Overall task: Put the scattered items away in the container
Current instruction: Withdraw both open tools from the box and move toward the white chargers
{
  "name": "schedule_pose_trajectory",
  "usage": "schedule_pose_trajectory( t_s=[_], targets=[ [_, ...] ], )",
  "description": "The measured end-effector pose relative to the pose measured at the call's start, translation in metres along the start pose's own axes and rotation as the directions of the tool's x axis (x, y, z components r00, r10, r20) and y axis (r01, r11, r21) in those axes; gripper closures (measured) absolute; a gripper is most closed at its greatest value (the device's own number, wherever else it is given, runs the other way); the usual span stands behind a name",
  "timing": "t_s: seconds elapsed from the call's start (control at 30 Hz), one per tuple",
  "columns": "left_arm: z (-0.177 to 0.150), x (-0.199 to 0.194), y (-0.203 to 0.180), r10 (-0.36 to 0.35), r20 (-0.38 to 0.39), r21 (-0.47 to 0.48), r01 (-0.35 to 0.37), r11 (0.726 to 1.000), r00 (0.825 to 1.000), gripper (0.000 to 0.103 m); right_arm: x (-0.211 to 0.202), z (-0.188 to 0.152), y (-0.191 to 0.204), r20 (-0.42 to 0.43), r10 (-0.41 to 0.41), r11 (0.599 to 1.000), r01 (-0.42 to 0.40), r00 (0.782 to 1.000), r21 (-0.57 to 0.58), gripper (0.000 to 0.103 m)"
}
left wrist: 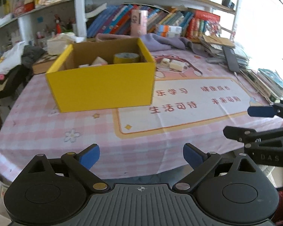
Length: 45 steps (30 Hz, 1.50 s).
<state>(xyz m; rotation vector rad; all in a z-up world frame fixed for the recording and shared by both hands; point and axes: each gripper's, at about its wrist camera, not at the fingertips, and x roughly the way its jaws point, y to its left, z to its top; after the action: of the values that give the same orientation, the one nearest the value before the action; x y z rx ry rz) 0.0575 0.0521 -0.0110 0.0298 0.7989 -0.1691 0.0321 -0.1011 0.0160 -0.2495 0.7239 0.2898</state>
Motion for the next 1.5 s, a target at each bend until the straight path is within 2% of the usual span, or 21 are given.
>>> schedule_pose_trajectory(
  t_s=[0.37, 0.67, 0.9, 1.1, 1.3, 1.5],
  targets=[
    [0.018, 0.027, -0.028, -0.087, -0.017, 0.060, 0.088, 0.994, 0.996, 0.006, 0.009, -0.003, -0.033, -0.037, -0.056, 0.997, 0.058, 0.998, 0.044, 0.037],
    [0.038, 0.053, -0.059, -0.172, -0.024, 0.149, 0.173, 0.974, 0.985, 0.006, 0.022, -0.002, -0.064, -0.055, -0.097, 0.991, 0.102, 0.994, 0.090, 0.038],
    [0.059, 0.078, -0.078, -0.206, -0.016, 0.181, 0.205, 0.962, 0.978, 0.006, 0.040, 0.005, -0.095, -0.053, -0.114, 0.985, 0.120, 0.992, 0.121, 0.040],
    [0.090, 0.104, -0.091, -0.205, 0.002, 0.171, 0.202, 0.964, 0.979, 0.006, 0.062, 0.023, -0.129, -0.041, -0.111, 0.983, 0.116, 0.993, 0.143, 0.040],
    [0.125, 0.130, -0.103, -0.164, 0.015, 0.122, 0.161, 0.979, 0.986, 0.006, 0.089, 0.046, -0.168, -0.031, -0.087, 0.988, 0.090, 0.996, 0.122, 0.039],
    [0.161, 0.158, -0.113, -0.103, 0.020, 0.068, 0.101, 0.993, 0.995, 0.006, 0.126, 0.063, -0.205, -0.048, -0.006, 0.995, 0.010, 0.999, 0.098, 0.039]
  ],
)
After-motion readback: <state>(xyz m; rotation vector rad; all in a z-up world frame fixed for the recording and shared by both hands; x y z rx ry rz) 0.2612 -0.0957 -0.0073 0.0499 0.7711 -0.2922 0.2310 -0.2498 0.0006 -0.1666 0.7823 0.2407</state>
